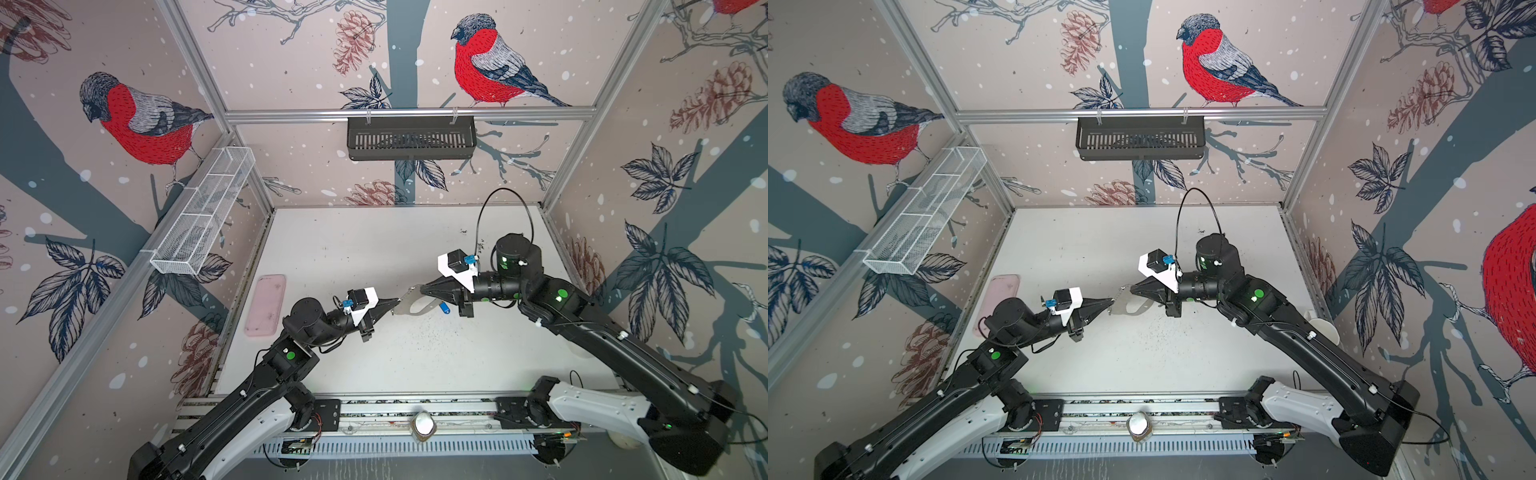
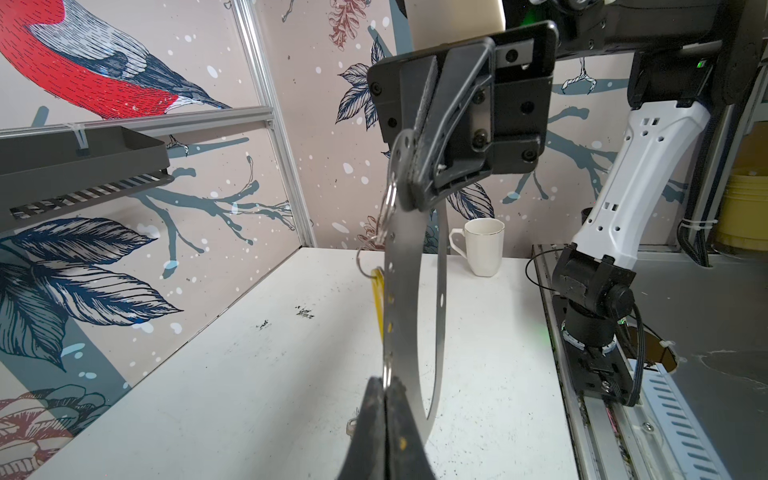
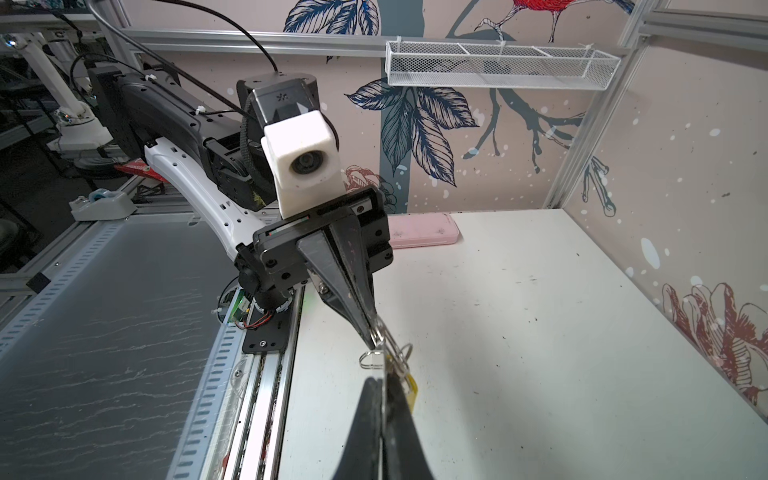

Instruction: Put the keys on the keyring

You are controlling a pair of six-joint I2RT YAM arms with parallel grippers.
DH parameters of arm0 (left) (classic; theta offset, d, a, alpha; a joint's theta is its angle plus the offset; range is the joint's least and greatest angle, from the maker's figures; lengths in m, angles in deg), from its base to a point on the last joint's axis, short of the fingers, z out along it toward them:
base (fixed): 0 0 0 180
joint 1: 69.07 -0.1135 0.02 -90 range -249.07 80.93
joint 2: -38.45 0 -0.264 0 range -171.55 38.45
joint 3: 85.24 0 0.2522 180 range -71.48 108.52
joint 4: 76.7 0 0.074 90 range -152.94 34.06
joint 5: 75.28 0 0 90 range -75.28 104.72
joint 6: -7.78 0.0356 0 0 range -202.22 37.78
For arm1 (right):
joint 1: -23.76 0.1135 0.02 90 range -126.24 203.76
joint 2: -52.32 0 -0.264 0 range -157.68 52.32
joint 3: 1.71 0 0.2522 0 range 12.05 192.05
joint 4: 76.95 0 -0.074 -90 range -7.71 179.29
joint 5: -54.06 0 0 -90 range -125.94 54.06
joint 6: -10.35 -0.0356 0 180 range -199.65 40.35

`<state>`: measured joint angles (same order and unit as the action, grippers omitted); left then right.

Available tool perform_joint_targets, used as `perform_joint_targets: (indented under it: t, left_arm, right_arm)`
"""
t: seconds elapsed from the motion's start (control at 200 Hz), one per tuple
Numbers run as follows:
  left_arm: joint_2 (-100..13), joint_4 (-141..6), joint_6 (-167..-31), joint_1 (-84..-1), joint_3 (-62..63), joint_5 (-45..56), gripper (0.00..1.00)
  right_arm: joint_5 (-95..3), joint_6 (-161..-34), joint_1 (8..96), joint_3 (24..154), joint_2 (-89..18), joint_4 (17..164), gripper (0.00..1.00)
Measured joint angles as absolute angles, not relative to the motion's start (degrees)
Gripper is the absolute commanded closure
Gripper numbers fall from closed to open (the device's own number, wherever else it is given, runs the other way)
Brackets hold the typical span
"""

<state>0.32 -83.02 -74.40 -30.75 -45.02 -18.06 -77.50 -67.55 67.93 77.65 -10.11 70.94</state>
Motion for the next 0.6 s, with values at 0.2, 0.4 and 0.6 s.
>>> perform_joint_targets:
  t: [0.2,0.4,0.6]
  left_arm:
    - [0.27,-82.45,-74.34,-30.86,-45.02,-17.66,1.00]
    - [0.38,-82.45,-74.36,-30.86,-45.02,-17.68,1.00]
    - [0.84,-81.88,-74.34,-30.86,-45.02,-17.29,1.00]
  right_arm:
    - [-79.89,-69.46,66.15,80.10,-12.80,68.28,1.00]
    - [-83.49,-72.19,63.69,81.33,-14.24,66.73,1.00]
    - [-85.50,-73.89,62.68,82.94,-16.78,65.13,1.00]
